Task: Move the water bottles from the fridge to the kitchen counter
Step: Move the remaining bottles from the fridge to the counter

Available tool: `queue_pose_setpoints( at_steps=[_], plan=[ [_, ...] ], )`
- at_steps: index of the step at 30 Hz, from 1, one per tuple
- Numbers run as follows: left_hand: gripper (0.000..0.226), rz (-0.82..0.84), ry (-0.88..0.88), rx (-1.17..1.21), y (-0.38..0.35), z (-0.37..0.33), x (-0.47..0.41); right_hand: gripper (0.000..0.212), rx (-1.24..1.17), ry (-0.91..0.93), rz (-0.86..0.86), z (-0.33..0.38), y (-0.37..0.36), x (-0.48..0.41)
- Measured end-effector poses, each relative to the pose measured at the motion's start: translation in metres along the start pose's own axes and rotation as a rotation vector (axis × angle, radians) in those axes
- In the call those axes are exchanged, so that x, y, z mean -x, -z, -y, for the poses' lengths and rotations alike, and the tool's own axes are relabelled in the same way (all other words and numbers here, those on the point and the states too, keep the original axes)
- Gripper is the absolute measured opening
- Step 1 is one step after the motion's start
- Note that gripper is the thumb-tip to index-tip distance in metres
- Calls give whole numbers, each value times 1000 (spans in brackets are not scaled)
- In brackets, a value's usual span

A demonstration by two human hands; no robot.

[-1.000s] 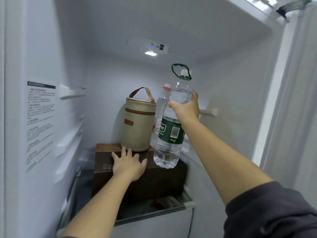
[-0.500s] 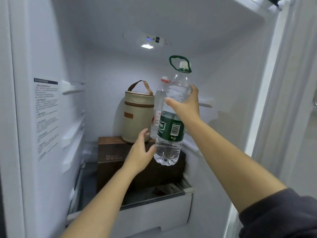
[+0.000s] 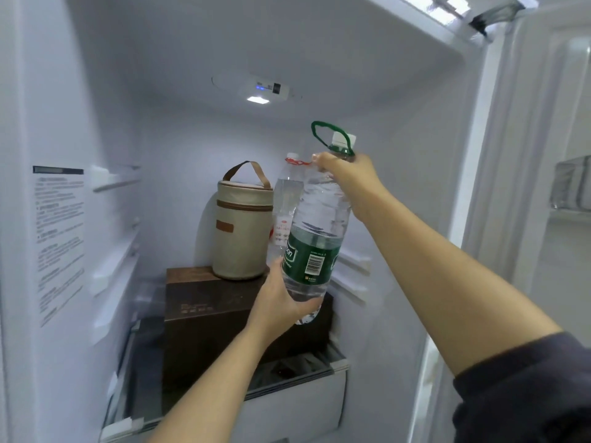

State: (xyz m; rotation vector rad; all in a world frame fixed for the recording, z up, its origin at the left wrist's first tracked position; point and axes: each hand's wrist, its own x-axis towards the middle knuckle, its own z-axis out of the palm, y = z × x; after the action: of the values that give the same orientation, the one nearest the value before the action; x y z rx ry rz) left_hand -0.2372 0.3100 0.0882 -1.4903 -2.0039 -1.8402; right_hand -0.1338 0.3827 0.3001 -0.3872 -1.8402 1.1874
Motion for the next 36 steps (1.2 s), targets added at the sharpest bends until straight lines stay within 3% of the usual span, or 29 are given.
queue_pose_setpoints(
  at_steps=[2, 4, 16, 21, 26, 36],
  plan=[
    [77, -21, -27, -17, -1, -2, 5, 12, -94, 15, -49, -3, 5, 7],
    [76, -26, -57, -60, 0, -6, 13, 8, -152, 59, -95, -4, 11, 16],
    [90, 27, 62, -55, -16, 5, 99, 10, -138, 97, -19, -32, 12, 92],
    [100, 31, 203, -122, -25, 29, 143, 19, -66, -12, 10, -69, 3, 116],
    [101, 77, 381, -147, -34, 60, 188, 7, -52, -134, 30, -124, -13, 140],
    [101, 98, 495, -113, -40, 91, 213, 30, 46, -136, 119, -169, -34, 158]
  ],
)
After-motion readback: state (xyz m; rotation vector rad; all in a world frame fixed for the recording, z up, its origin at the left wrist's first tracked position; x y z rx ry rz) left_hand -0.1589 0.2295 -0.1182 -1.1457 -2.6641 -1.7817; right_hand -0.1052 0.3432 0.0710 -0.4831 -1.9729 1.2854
